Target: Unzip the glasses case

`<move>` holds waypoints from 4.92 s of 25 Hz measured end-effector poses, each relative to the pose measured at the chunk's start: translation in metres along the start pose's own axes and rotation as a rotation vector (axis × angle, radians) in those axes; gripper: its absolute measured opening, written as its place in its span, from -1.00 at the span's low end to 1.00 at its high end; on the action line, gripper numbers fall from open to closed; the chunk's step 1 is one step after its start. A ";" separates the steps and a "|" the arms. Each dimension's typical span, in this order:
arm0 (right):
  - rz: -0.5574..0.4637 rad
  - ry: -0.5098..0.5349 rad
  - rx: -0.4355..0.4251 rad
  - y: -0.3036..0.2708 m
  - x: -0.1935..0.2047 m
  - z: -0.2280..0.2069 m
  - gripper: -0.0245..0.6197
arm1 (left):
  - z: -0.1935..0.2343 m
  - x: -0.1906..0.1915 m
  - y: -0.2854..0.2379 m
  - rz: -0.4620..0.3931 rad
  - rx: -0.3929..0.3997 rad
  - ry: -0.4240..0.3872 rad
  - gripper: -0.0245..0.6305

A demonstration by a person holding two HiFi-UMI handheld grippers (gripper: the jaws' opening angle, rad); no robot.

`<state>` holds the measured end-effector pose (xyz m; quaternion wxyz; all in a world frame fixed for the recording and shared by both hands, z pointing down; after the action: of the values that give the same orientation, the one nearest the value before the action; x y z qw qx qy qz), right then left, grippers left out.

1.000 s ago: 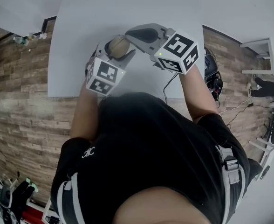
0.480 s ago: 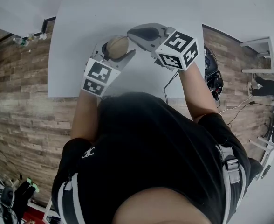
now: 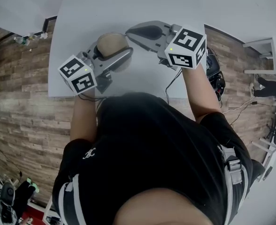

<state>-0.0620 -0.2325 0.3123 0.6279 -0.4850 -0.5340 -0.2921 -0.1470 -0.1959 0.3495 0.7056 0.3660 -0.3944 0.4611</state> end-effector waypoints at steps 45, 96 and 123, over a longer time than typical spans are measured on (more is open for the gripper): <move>0.214 -0.026 -0.008 -0.010 0.070 0.013 -0.87 | 0.046 0.013 0.038 -0.483 0.022 0.510 -0.03; 0.337 0.006 -0.060 -0.013 0.110 0.053 -0.88 | 0.068 0.009 0.068 -0.696 -0.114 0.560 -0.03; 0.352 0.055 -0.158 -0.047 0.111 0.101 -0.88 | 0.074 0.012 0.074 -0.799 -0.134 0.593 -0.03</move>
<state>-0.1141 -0.1401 0.4278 0.6436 -0.6104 -0.3990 -0.2321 -0.2299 -0.2339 0.4021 0.9307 0.2955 -0.0346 0.2128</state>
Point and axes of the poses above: the fingertips, and each gripper's own axes: y backward along the fingers, z to its left, x out of its underside, the point moved 5 cm from there along y, backward along the fingers, and after that the axes turned 13 degrees about x, right-handed, at the moved point
